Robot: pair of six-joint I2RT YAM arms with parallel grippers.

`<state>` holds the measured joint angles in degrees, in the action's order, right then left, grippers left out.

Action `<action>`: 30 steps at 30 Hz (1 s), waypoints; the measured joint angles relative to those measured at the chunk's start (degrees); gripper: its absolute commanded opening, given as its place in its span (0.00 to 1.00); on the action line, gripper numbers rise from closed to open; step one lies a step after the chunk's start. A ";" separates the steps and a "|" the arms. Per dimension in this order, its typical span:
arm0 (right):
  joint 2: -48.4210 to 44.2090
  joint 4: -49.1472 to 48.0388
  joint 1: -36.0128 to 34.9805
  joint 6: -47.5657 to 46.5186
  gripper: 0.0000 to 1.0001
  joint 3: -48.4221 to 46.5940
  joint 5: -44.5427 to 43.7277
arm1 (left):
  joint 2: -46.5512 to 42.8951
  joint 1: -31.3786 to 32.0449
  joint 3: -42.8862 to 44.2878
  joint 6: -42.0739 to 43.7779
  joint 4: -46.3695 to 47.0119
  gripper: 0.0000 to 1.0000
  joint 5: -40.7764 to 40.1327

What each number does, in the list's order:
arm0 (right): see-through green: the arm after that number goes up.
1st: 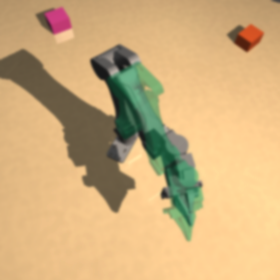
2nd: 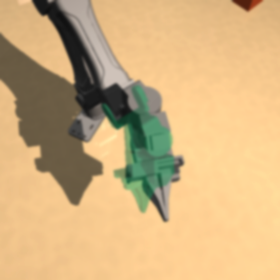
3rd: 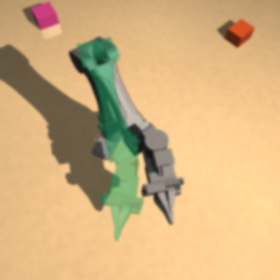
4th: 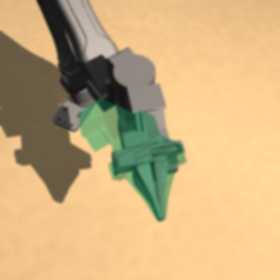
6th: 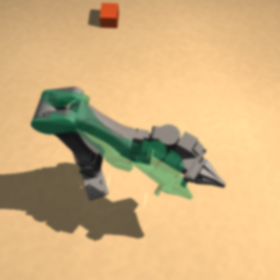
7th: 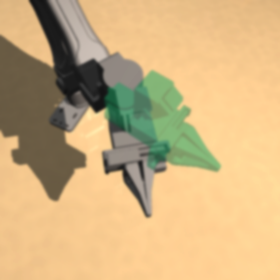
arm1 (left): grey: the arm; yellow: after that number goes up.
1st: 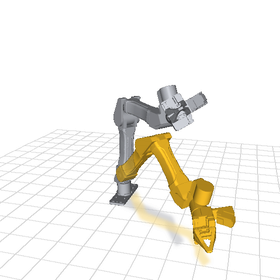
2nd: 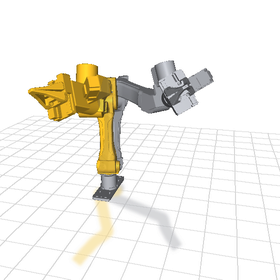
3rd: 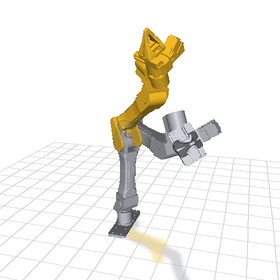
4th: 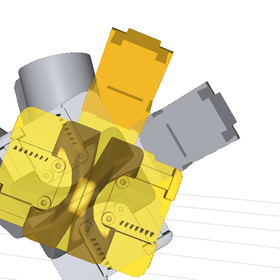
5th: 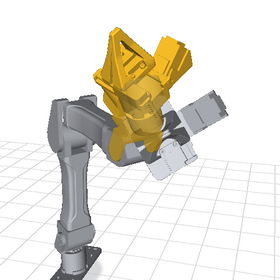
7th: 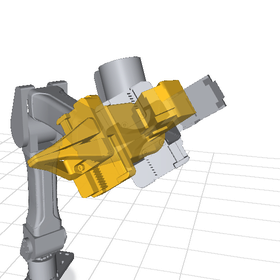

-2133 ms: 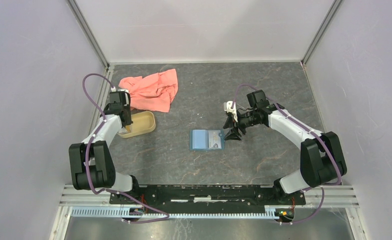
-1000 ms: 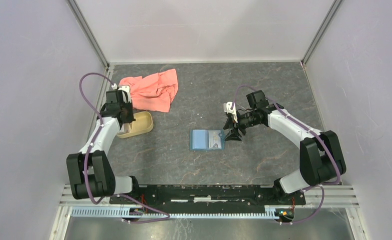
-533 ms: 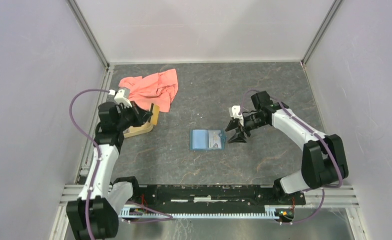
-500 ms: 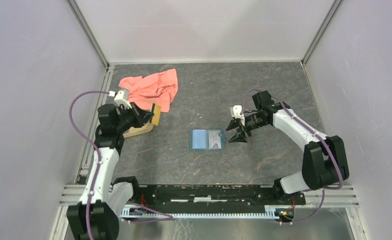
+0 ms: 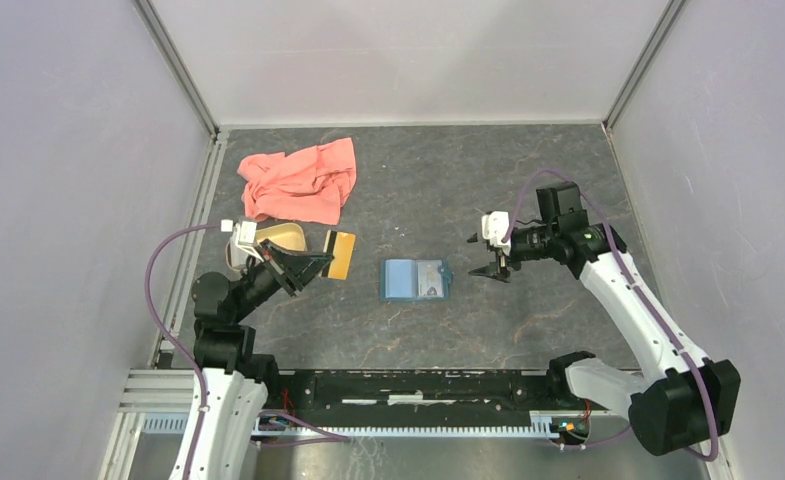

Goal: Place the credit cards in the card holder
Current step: Pick up the credit card from the storage box.

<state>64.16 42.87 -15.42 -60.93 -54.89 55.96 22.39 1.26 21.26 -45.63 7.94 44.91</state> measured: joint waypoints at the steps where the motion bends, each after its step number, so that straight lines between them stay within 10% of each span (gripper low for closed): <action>1: -0.66 -0.37 0.22 0.81 0.70 0.15 -0.07 | -1.14 0.70 -0.35 -0.57 0.00 0.02 -0.22; 16: -12.59 -14.05 8.48 9.88 0.92 20.17 6.47 | -6.69 9.62 -5.75 -6.10 3.65 0.02 -5.79; 30: -4.72 -25.11 8.48 17.31 0.92 23.08 17.84 | 3.30 26.75 -9.11 -7.04 13.07 0.02 -18.49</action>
<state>59.44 17.76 -6.94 -43.62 -31.81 73.80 25.69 28.01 12.14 -52.66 21.02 26.41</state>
